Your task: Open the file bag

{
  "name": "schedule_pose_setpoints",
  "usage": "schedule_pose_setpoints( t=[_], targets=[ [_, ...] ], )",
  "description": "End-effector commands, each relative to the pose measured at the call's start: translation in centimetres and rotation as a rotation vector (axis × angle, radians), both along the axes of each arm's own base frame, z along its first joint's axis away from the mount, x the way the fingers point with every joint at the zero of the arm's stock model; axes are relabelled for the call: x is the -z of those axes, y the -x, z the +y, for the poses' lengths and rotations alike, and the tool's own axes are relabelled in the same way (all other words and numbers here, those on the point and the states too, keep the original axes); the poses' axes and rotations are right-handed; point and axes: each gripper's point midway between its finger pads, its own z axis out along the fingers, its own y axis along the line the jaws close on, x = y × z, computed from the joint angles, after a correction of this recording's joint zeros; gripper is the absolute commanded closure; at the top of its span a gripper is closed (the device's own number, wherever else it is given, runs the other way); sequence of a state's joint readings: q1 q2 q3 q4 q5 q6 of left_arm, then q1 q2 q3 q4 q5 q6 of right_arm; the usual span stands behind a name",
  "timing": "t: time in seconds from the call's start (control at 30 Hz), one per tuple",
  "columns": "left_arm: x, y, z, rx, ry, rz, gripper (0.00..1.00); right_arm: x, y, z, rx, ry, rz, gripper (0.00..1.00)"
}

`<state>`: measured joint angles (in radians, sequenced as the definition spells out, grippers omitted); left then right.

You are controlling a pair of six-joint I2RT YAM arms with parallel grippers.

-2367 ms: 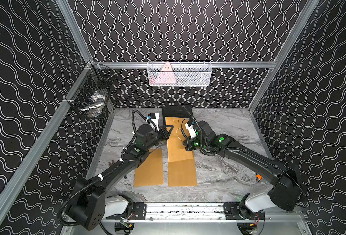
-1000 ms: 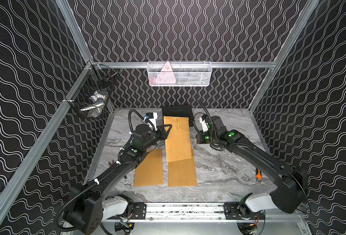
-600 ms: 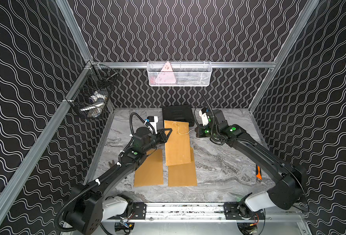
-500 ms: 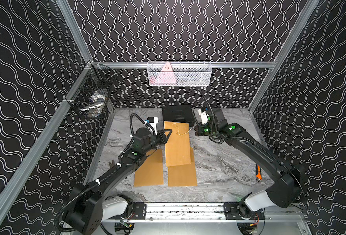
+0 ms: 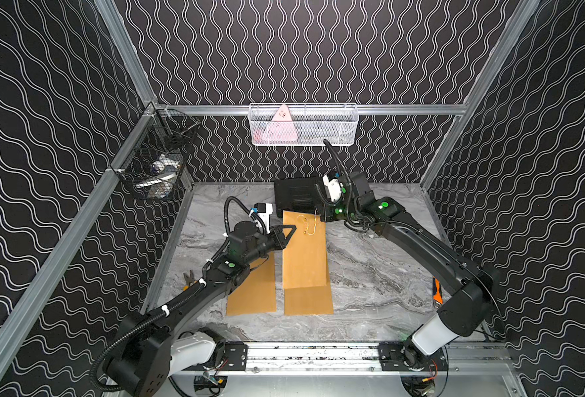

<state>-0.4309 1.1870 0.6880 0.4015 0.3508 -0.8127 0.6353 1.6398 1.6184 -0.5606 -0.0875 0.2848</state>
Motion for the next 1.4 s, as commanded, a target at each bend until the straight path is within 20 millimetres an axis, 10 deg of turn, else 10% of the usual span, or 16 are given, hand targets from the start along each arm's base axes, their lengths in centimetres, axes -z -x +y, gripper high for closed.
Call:
schedule_pose_setpoints(
  t=[0.0, 0.93, 1.37],
  targets=[
    [-0.6, -0.2, -0.4, -0.002, 0.014, -0.036, 1.00, -0.7, 0.3, 1.0, -0.036, 0.010, -0.017, 1.00],
    [0.5, -0.3, -2.0, 0.015, 0.003, -0.026, 1.00, -4.7, 3.8, 9.2, -0.216, -0.008, -0.105, 1.00],
    [0.1, -0.2, -1.9, 0.017, -0.007, -0.035, 1.00, -1.4, 4.6, 4.0, -0.100, 0.139, -0.102, 0.79]
  ],
)
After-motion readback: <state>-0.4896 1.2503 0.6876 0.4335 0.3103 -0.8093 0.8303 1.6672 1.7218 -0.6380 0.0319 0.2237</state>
